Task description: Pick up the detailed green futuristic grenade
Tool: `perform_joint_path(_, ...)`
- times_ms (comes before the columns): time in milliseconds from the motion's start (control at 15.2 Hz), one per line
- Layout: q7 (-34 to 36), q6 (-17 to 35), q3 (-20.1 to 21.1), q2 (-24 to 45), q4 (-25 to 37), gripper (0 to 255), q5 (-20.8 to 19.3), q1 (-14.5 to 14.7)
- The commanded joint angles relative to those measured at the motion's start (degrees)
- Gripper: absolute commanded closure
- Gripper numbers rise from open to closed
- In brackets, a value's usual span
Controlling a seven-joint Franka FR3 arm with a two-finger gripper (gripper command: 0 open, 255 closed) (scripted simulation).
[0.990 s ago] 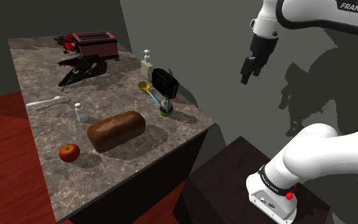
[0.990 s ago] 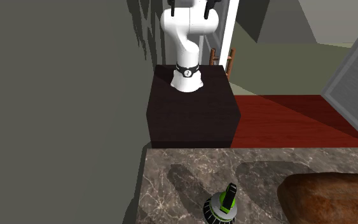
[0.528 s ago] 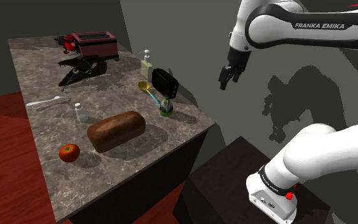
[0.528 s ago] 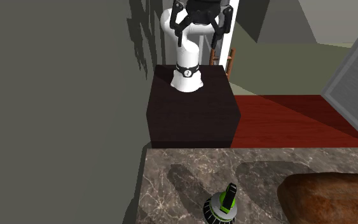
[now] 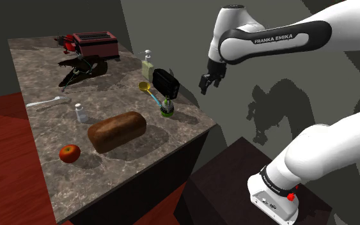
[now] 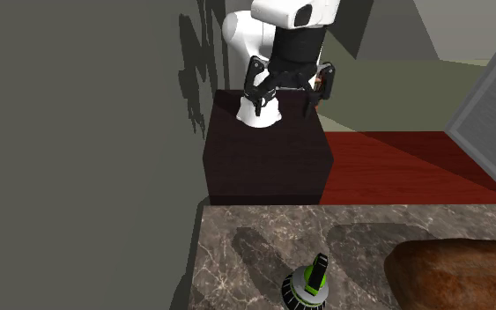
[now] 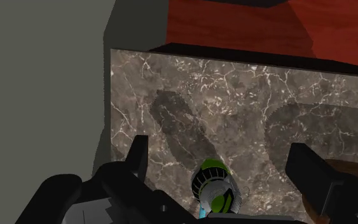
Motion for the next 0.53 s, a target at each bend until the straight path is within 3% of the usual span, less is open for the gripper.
perform_joint_path(0, 1.17, 3.82, 0.58, 3.96, 0.88, 0, -0.46, -0.03)
perform_joint_path(462, 5.51, 13.96, 2.00, 18.62, 7.45, 0, -3.68, -0.18)
